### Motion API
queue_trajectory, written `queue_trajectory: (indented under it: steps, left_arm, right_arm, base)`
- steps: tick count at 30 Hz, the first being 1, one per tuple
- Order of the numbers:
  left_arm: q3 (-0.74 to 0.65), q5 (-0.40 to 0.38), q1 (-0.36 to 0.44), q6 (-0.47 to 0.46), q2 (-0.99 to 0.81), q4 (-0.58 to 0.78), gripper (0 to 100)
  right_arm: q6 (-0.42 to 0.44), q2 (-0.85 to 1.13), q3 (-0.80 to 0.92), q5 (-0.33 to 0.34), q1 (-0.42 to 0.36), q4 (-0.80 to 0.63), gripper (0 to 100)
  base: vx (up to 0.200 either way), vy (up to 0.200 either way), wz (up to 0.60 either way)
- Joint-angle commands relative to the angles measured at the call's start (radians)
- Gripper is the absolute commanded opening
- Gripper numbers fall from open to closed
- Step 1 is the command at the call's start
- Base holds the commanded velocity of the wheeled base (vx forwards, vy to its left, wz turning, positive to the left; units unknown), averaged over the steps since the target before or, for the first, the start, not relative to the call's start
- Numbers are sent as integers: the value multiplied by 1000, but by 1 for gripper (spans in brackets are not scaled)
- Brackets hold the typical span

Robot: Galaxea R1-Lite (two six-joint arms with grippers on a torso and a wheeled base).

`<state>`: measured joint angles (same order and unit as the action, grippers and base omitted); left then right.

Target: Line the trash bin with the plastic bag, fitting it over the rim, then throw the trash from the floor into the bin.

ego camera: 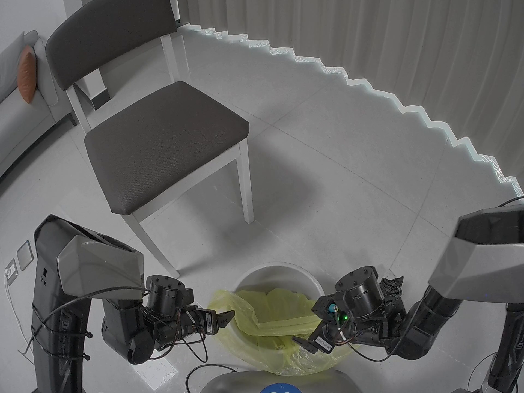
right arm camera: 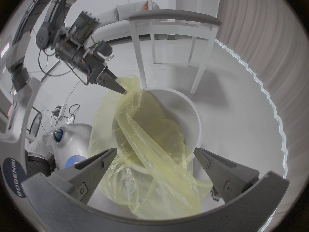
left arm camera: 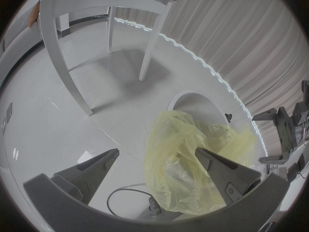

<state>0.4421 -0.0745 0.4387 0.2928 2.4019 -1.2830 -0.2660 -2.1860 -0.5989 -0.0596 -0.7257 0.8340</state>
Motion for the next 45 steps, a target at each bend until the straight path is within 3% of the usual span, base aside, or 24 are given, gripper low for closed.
queue_trajectory:
  steps: [1,13,14,23,35,40,45]
  left_arm:
    - [3,1,-2,0,-10,2,100]
    - [6,1,-11,0,-14,-2,100]
    - [6,2,-11,0,-14,-2,100]
    - [9,12,-15,0,-20,-6,100]
    - [13,19,-95,-1,-41,-7,100]
    - [23,19,-114,0,-61,-4,100]
    - [15,18,-115,2,-75,-6,100]
  right_arm:
    - [-47,-132,-39,10,-4,31,100]
    - [-78,-213,-128,37,3,25,100]
    - [-81,-215,-133,37,5,25,0]
    - [-81,-224,-168,37,34,27,0]
    - [-88,-155,-277,37,151,22,0]
    - [-85,-117,-392,37,187,-121,0]
    - [-87,-123,-469,37,200,-150,0]
  base:
    - [0,0,0]
    - [0,0,0]
    - [0,0,0]
    - [0,0,0]
    - [0,0,0]
    - [0,0,0]
    - [0,0,0]
